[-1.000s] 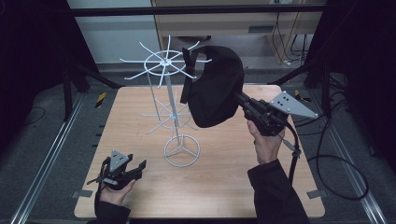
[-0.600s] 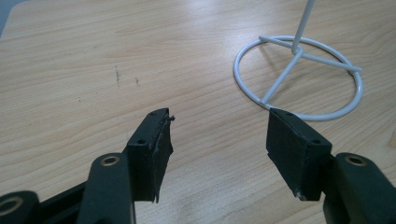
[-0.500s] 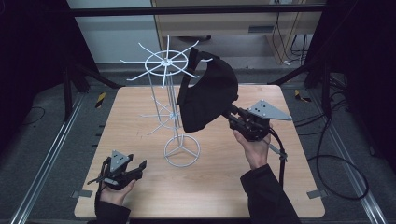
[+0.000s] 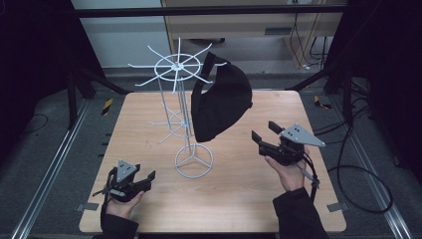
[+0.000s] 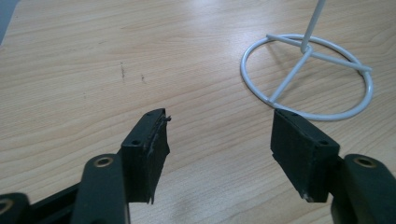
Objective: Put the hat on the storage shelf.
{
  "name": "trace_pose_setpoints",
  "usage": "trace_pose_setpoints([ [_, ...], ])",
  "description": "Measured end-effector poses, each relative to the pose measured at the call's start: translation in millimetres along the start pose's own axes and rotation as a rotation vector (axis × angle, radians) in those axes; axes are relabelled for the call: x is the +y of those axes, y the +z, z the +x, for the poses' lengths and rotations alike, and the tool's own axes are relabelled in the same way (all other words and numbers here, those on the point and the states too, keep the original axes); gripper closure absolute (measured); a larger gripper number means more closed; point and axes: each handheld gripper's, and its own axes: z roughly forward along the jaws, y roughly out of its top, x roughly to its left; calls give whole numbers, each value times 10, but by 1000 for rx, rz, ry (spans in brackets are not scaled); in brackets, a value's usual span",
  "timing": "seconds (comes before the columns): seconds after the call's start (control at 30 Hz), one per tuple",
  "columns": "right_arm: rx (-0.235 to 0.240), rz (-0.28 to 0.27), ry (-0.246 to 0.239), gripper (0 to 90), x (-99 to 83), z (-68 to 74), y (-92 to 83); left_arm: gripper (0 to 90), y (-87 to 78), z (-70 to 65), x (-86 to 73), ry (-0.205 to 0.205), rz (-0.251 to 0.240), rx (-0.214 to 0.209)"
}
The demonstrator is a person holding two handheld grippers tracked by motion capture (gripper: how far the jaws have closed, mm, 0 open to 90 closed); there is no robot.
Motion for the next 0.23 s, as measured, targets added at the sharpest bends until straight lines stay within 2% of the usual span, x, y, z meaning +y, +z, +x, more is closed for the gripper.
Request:
trace_pose_setpoints([
  [0.1,-18,77,5,252,-234,-74,-7,327,10,24,-7,-10,1,2],
  [0.23,-33,155,46,215,-524,-175,-12,290,34,66,-18,-25,6,-5],
])
